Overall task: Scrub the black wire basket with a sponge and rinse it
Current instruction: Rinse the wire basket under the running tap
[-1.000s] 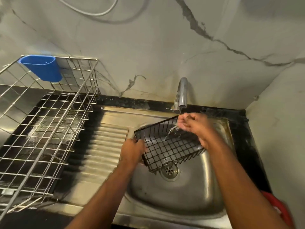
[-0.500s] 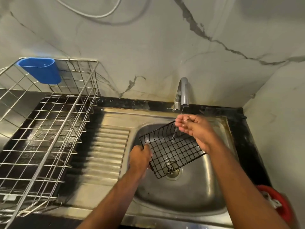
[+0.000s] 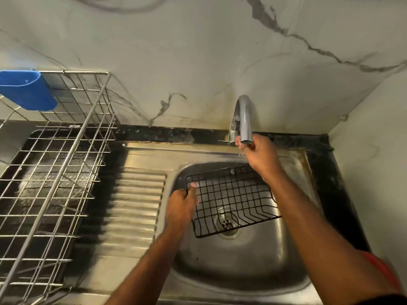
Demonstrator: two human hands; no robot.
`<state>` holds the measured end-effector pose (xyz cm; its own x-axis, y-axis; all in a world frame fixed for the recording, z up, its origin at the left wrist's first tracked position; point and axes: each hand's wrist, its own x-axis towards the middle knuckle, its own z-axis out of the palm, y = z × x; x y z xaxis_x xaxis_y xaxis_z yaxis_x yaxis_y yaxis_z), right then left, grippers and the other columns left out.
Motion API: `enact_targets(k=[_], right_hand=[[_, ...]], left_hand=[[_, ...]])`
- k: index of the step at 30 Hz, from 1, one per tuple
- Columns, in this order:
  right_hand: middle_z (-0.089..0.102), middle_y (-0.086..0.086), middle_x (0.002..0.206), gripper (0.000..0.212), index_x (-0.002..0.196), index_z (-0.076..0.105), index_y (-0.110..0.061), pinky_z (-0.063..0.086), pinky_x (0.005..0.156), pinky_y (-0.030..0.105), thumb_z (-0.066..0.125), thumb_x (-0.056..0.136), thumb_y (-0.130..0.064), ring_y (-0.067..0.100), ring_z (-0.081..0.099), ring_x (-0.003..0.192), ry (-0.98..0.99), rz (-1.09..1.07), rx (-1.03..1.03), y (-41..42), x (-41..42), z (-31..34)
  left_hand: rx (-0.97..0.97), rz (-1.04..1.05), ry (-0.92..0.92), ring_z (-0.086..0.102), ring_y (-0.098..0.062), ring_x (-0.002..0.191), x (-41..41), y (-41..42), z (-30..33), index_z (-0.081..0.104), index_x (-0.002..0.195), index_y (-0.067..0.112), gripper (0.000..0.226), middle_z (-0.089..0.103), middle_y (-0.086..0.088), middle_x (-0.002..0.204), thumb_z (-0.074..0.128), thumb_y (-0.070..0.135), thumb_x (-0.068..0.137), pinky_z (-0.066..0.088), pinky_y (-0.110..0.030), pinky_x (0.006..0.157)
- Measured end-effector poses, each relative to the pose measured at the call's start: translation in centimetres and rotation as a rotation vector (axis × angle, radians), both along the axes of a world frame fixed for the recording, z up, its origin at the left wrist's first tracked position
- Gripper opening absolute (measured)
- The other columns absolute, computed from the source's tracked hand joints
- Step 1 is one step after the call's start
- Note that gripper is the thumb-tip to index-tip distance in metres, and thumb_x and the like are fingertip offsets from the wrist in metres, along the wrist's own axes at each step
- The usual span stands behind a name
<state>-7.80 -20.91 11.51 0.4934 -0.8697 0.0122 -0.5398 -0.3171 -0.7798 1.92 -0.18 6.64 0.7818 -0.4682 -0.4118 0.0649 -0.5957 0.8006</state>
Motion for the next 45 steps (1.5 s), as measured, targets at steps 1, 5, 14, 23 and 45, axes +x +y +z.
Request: enact_targets(k=[1,5,14,23,45], right_hand=[[0.068,-0.004,0.088,0.016,0.104,0.073,-0.009,0.048,0.065,0.024,0.070,0.094,-0.022,0.016,0.065,0.079,0.037,0.013,-0.070,-0.6,0.6,0.1],[0.071,0.006,0.108,0.020,0.111,0.071,-0.006,0.056,0.090,0.036,0.067,0.094,-0.014,0.021,0.068,0.099,0.041,0.175,-0.091,-3.4,2.8,-0.9],[0.048,-0.023,0.084,0.012,0.094,0.075,0.000,0.041,0.089,0.004,0.064,0.091,-0.005,-0.025,0.050,0.088,0.203,0.422,-0.055,-6.0,5.5,-6.0],[0.068,0.000,0.124,0.026,0.123,0.069,-0.017,0.047,0.095,0.032,0.052,0.104,-0.023,0.012,0.061,0.111,-0.112,0.144,0.354,-4.5,2.3,-3.3],[0.064,0.008,0.105,0.059,0.100,0.068,-0.024,0.044,0.098,0.041,0.026,0.098,-0.065,0.029,0.062,0.108,0.284,-0.064,0.170,9.1,-10.7,-0.7]], left_hand=[[-0.004,-0.018,-0.008,0.051,-0.011,0.054,0.1,-0.1,-0.1,0.063,0.071,0.016,0.047,0.059,0.004,0.061,0.048,0.047,0.102,0.040,-0.025,0.051],[-0.003,-0.068,-0.018,0.051,-0.013,0.055,0.5,-0.5,-1.1,0.061,0.066,0.018,0.050,0.058,0.004,0.059,0.047,0.051,0.101,0.044,-0.028,0.057],[0.025,-0.105,-0.064,0.053,-0.010,0.051,0.7,-1.7,-2.2,0.059,0.058,0.017,0.058,0.058,0.008,0.052,0.047,0.054,0.100,0.042,-0.027,0.060],[0.034,-0.107,-0.085,0.051,-0.008,0.050,0.9,-2.5,-1.4,0.061,0.062,0.018,0.054,0.055,0.010,0.050,0.048,0.055,0.099,0.040,-0.025,0.058],[-0.242,-0.102,-0.312,0.070,-0.012,0.092,-3.7,3.6,5.8,0.065,0.072,0.032,0.029,0.076,0.002,0.097,0.057,0.038,0.099,0.053,-0.034,0.088]])
